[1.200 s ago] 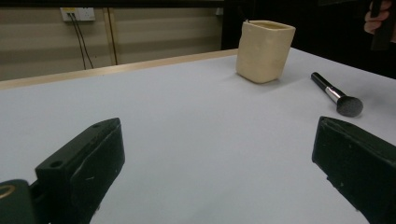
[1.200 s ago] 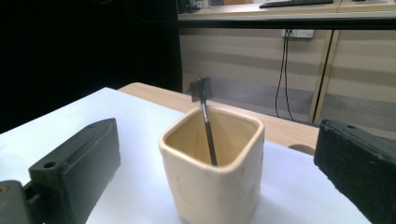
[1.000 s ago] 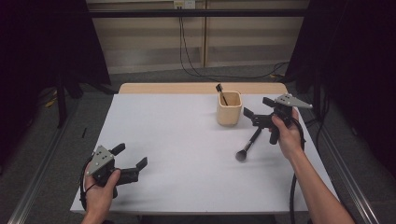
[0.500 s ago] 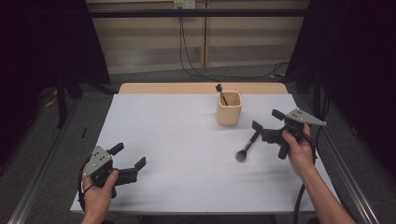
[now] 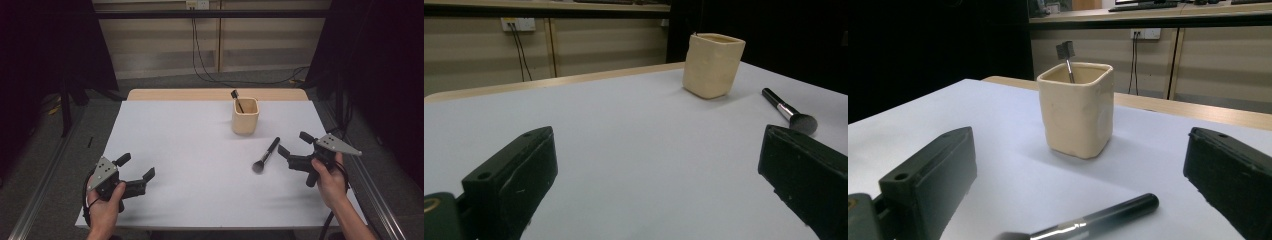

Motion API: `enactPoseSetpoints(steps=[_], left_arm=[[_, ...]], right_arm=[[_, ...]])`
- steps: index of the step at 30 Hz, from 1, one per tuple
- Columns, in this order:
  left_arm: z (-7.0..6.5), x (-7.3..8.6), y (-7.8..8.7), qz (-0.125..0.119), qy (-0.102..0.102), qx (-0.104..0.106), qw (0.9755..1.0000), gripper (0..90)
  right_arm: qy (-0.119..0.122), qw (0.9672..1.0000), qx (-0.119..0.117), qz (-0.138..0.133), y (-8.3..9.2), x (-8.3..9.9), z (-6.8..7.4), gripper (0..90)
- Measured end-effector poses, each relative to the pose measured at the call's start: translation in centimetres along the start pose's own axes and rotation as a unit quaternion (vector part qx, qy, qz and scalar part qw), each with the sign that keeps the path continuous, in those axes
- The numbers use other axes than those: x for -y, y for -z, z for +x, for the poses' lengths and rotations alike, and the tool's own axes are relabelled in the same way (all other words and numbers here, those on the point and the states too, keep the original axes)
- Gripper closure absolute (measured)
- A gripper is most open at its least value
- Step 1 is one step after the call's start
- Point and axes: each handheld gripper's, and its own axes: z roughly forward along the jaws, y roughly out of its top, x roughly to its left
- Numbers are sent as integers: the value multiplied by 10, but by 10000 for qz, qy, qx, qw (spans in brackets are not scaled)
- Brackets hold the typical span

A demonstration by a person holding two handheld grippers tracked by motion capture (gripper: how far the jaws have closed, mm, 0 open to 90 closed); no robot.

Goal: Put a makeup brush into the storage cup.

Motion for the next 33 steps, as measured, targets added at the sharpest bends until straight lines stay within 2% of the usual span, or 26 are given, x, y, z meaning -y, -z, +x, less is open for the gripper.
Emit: enactPoseSetpoints(steps=[2,4,10,13,15,20,24,29,33], left_arm=[[0,-1,0,-36,6,-45,10000,25],[0,-1,1,-46,24,-25,10000,25],[-2,-1,3,-33,-23,12,10000,25],[-4,-1,3,-13,-82,82,9999,25],[-6,-1,2,7,-106,103,9999,25],[-7,-1,3,42,-57,118,9999,25],[-8,-3,4,34,-111,124,9999,25],[-9,-3,3,27,-121,137,9998,25],[-6,-1,3,58,-95,105,9999,25]], right_arm=[[5,10000,17,-5,5,2,2,1],[59,10000,20,42,12,5,4,1],[17,9999,35,142,26,18,12,5],[17,9998,126,129,36,22,18,1],[-64,9999,121,99,44,24,19,1],[-43,9998,150,103,56,29,22,0],[-19,9999,100,139,61,33,22,0],[-80,9997,150,190,60,38,17,0],[-92,9998,131,122,59,36,16,0]])
